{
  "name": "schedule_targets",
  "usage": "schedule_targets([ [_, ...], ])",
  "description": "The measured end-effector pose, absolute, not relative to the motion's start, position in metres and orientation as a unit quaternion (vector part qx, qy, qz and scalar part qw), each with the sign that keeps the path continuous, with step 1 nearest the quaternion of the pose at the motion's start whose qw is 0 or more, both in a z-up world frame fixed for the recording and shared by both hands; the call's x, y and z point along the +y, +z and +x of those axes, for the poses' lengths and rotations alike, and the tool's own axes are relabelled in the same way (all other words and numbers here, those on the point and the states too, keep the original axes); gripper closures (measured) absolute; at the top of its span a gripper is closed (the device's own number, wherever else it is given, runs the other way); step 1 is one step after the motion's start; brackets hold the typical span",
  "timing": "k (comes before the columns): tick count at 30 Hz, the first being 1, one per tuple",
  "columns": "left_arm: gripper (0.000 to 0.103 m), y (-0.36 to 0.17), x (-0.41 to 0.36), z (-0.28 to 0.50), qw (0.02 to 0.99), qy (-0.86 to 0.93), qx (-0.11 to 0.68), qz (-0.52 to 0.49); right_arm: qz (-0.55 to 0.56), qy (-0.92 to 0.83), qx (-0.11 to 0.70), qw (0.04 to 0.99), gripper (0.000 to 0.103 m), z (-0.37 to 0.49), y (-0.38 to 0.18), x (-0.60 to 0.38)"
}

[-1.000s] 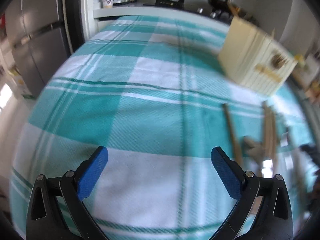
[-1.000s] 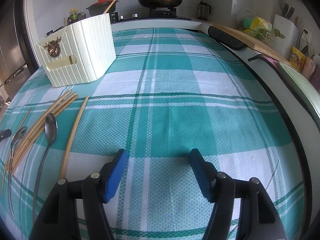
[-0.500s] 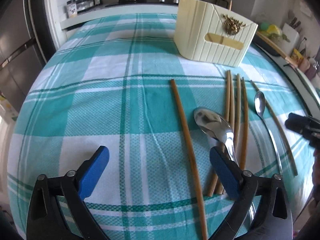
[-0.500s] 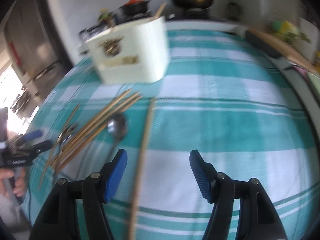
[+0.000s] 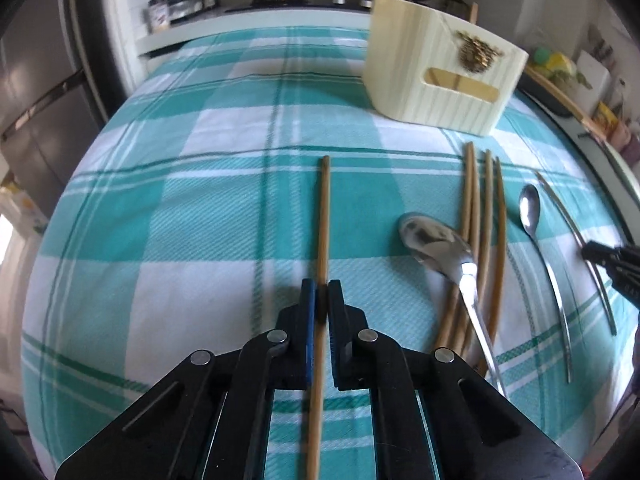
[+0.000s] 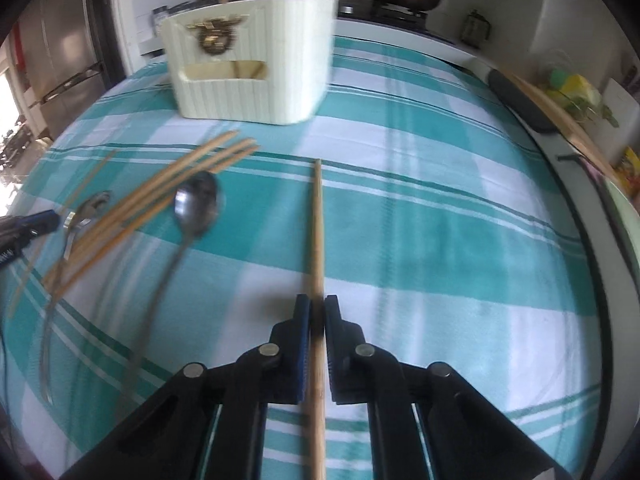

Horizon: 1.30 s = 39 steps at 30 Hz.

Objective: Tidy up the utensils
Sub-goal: 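Close the left tool on a chopstick while the right tool grasps another chopstick, then lift the left tool's chopstick upright over the holder while the right tool does likewise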

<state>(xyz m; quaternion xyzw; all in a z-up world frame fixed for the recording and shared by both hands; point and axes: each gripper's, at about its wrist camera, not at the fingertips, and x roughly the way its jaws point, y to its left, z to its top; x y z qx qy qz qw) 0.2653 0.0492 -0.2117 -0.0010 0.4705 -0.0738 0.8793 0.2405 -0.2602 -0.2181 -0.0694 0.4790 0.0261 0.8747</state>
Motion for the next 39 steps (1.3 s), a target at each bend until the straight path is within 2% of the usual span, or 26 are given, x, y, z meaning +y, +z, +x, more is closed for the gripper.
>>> schedule_targets([
  [4,0.094,-0.211,0.06,0.268,0.868,-0.091,0.487,-0.025,-0.062,0.021,0.489,0.87,0.095,0.234,-0.215,-0.287],
  [5,0.087,-0.21,0.061,0.27,0.863,-0.103,0.493,-0.027,-0.056,0.024,0.495,0.867,0.093,0.235,-0.214,-0.293],
  [6,0.081,-0.208,0.062,0.272,0.86,-0.116,0.497,-0.026,-0.045,0.031,0.501,0.864,0.084,0.236,-0.213,-0.298],
  [8,0.044,-0.204,0.063,0.276,0.857,-0.12,0.502,-0.012,-0.023,0.041,0.51,0.859,0.077,0.239,-0.21,-0.307],
  [9,0.04,-0.202,0.062,0.279,0.855,-0.122,0.503,-0.002,-0.011,0.047,0.518,0.854,0.077,0.242,-0.208,-0.313],
  [14,0.039,-0.203,0.051,0.301,0.844,-0.132,0.516,0.056,-0.003,0.071,0.551,0.831,0.076,0.258,-0.207,-0.314],
  [16,0.039,-0.207,0.044,0.309,0.839,-0.134,0.523,0.076,-0.016,0.085,0.56,0.824,0.073,0.267,-0.206,-0.306],
  [17,0.039,-0.209,0.041,0.314,0.836,-0.132,0.525,0.085,-0.026,0.088,0.563,0.821,0.069,0.271,-0.207,-0.302],
  [19,0.04,-0.212,0.035,0.323,0.832,-0.132,0.532,0.093,-0.052,0.084,0.566,0.819,0.068,0.282,-0.209,-0.292],
  [21,0.047,-0.212,0.032,0.331,0.832,-0.137,0.532,0.086,-0.066,0.076,0.565,0.819,0.068,0.297,-0.212,-0.286],
  [22,0.061,-0.211,0.031,0.335,0.833,-0.136,0.529,0.085,-0.067,0.074,0.561,0.822,0.068,0.302,-0.212,-0.284],
  [23,0.084,-0.21,0.03,0.338,0.835,-0.132,0.528,0.086,-0.066,0.073,0.563,0.821,0.072,0.31,-0.213,-0.281],
  [24,0.096,-0.21,0.029,0.343,0.834,-0.137,0.529,0.078,-0.071,0.069,0.557,0.824,0.082,0.317,-0.212,-0.278],
  [26,0.099,-0.209,0.029,0.348,0.834,-0.139,0.53,0.06,-0.077,0.063,0.554,0.826,0.096,0.328,-0.212,-0.275],
  [32,0.099,-0.169,0.044,0.329,0.868,-0.146,0.474,0.011,-0.014,0.073,0.507,0.859,0.097,0.325,-0.179,-0.282],
  [39,0.099,-0.08,0.066,0.279,0.913,-0.188,0.36,-0.039,-0.003,0.107,0.405,0.908,0.097,0.26,-0.088,-0.281],
])
